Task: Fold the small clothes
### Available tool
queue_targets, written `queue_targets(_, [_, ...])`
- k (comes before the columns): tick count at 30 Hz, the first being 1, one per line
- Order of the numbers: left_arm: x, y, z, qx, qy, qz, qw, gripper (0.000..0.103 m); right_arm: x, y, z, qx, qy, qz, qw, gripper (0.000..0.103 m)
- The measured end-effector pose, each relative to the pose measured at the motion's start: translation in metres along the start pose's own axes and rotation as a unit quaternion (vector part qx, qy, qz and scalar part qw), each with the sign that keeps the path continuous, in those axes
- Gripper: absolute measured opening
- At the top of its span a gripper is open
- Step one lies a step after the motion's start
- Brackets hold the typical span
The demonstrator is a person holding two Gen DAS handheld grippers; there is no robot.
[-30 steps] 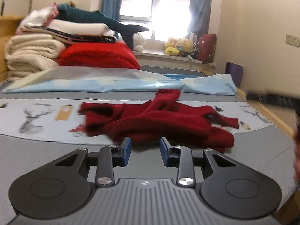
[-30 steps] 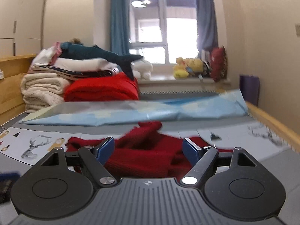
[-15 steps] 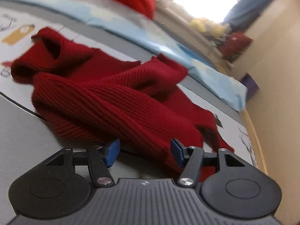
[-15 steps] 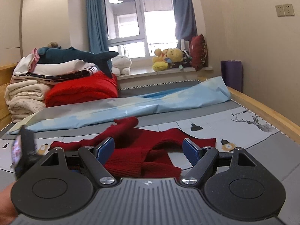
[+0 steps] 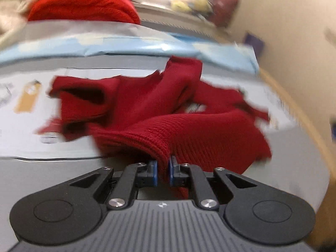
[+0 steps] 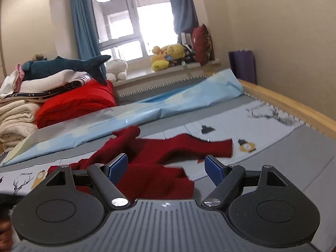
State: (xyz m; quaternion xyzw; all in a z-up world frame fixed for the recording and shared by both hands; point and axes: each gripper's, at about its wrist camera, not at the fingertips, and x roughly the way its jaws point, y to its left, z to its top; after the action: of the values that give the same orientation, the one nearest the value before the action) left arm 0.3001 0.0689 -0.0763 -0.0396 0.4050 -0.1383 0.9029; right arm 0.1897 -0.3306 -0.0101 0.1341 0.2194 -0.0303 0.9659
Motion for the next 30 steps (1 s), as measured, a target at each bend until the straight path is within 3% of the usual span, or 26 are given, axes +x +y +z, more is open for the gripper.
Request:
queue_targets(2, [-0.024,0.025,-0.015,0.061,0.013,0.029,0.9976,0.011,0.006,0.003,-0.002,0.008,0.007,-0.011,1.000,0.082])
queue_targets(4, [-0.042,0.046,-0.034,0.147,0.011,0.094,0.9845,0.011,0.014,0.005,-0.004,0.012,0.017,-0.017,1.000,0.082])
queue_targets(6, [-0.052,0.074,-0.052,0.176,0.019,0.139,0.9744,0.011,0.023,0.008,-0.006,0.016,0.031,-0.012,0.999,0.082])
queue_targets(10, [-0.053,0.141,-0.068,0.058,0.057,0.162,0.9834,0.002,0.051,0.018,-0.017,0.007,0.072,-0.012,0.997,0.082])
queue_targets(12, [-0.054,0.174,-0.075,-0.012,0.088,0.144,0.9856,0.004,0.071,0.024,-0.025,-0.001,0.104,-0.014,0.994,0.082])
queue_targets(14, [-0.054,0.198,-0.072,-0.063,0.089,0.129,0.9857,0.005,0.093,0.032,-0.037,-0.011,0.148,-0.009,0.989,0.081])
queue_targets(16, [-0.055,0.213,-0.069,-0.113,0.077,0.105,0.9850,0.011,0.114,0.041,-0.050,-0.022,0.185,-0.004,0.982,0.078])
queue_targets(18, [-0.049,0.221,-0.066,-0.153,0.082,0.071,0.9823,0.026,0.130,0.049,-0.061,-0.035,0.209,0.005,0.977,0.074])
queue_targets(20, [-0.041,0.219,-0.065,-0.162,0.100,0.045,0.9808,0.046,0.147,0.059,-0.070,-0.051,0.227,0.007,0.972,0.072])
queue_targets(25, [-0.021,0.202,-0.069,-0.121,0.121,0.052,0.9838,0.047,0.176,0.073,-0.092,-0.079,0.261,0.005,0.962,0.063])
queue_targets(26, [-0.017,0.199,-0.071,-0.120,0.126,0.052,0.9835,0.047,0.181,0.073,-0.096,-0.087,0.266,-0.003,0.960,0.053])
queue_targets(28, [-0.010,0.193,-0.074,-0.106,0.136,0.057,0.9834,0.045,0.185,0.070,-0.102,-0.093,0.271,-0.011,0.958,0.046])
queue_targets(30, [-0.003,0.189,-0.073,-0.090,0.137,0.071,0.9839,0.042,0.184,0.069,-0.101,-0.093,0.264,-0.007,0.960,0.028])
